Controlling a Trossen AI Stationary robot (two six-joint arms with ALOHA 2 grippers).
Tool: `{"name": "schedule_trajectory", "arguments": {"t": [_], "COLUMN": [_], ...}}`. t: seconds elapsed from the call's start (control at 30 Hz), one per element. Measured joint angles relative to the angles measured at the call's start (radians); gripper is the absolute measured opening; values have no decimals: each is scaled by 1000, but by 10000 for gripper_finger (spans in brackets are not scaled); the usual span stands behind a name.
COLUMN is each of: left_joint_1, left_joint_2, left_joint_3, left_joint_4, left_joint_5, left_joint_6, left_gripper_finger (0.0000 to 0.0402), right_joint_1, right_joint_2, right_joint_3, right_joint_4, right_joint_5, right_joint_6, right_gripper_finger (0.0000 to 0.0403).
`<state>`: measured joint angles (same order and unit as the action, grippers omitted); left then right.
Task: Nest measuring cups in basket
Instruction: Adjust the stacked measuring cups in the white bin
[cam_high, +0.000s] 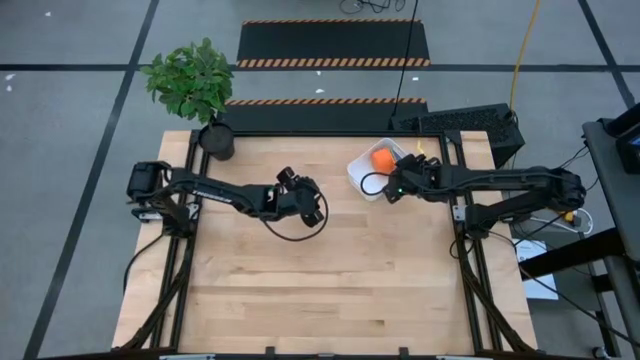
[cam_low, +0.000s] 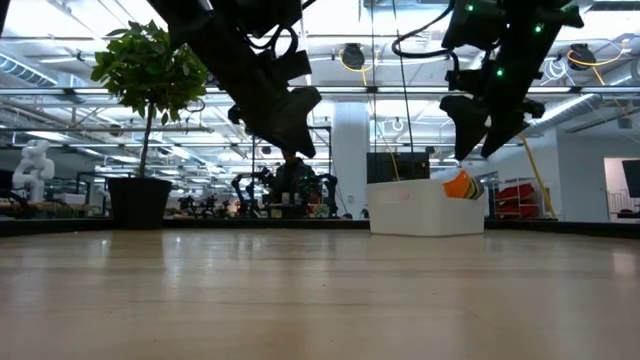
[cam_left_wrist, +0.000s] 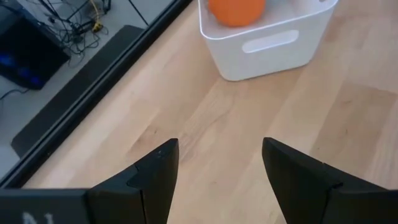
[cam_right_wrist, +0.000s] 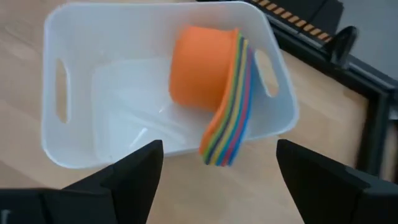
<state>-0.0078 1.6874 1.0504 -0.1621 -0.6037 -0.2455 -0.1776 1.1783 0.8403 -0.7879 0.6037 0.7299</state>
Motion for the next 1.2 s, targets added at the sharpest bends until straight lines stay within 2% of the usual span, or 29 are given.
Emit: {"name": "schedule_trajectory", "arguments": {"t": [0.23, 0.47, 0.63, 0.8, 0.97, 1.2], "left_joint_1": [-1, -2, -3, -3, 1, 47], "left_joint_2": [-1, -1, -1, -1, -1, 7], "left_joint_3": [-2, -2, -2, -2, -2, -2], "left_joint_4": [32, 91, 132, 159, 194, 190], "left_joint_5": [-2, -2, -2, -2, -1, 10], "left_joint_6": [19, 61, 95, 118, 146, 89], "left_gripper_finger": [234, 234, 234, 234, 234, 234], "right_joint_1": [-21, -61, -93, -118, -125, -125], "right_joint_2": [0, 0, 0, 0, 0, 0], "right_joint_3": [-125, -176, -217, -254, -268, -268], "right_joint_4": [210, 230, 320, 376, 415, 472], "right_joint_5": [23, 20, -55, -60, -59, -57], "right_joint_6": [-46, -39, -83, -99, -146, -170], "right_gripper_finger": [309, 309, 309, 302, 261, 154]}}
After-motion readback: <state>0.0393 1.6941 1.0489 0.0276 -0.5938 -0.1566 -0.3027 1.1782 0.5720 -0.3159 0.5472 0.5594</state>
